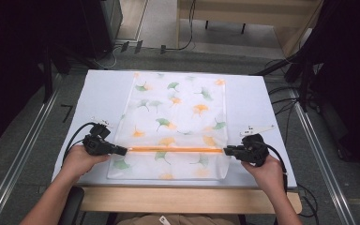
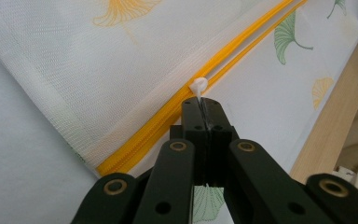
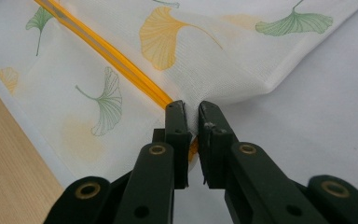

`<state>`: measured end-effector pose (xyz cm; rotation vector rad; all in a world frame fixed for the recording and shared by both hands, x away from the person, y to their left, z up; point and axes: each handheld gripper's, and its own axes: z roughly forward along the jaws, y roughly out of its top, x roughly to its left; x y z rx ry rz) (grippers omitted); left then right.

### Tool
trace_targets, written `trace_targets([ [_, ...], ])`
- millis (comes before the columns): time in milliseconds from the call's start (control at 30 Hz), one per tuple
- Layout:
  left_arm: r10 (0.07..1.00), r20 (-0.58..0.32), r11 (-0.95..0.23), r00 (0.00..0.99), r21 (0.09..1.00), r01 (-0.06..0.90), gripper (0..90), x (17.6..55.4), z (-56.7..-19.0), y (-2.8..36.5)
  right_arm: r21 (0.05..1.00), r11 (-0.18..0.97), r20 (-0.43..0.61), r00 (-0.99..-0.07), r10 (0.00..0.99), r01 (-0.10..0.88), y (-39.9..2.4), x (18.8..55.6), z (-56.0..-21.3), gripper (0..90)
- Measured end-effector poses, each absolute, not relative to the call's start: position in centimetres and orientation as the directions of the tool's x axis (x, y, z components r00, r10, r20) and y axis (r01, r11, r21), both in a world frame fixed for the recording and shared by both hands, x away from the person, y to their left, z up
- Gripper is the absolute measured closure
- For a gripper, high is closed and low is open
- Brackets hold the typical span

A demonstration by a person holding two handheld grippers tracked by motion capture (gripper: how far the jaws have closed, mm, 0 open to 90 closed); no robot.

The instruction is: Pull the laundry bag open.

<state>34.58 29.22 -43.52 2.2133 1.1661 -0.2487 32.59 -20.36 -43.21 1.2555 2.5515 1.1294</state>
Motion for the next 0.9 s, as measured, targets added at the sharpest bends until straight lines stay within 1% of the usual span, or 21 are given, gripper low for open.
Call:
trace_targets([
  [667, 0.675, -0.433, -0.426, 0.597, 0.431, 0.795, 90.0, 34.57, -43.48, 29.40, 0.647, 0.394, 0.233, -0.661, 0.713, 0.653, -20.34, 32.58, -43.23, 84.6],
  [900, 0.680, -0.434, -0.422, 0.590, 0.427, 0.800, 90.0, 34.48, -43.52, 30.00, 0.647, 0.394, 0.233, -0.662, 0.712, 0.652, -20.34, 32.58, -43.24, 84.7],
])
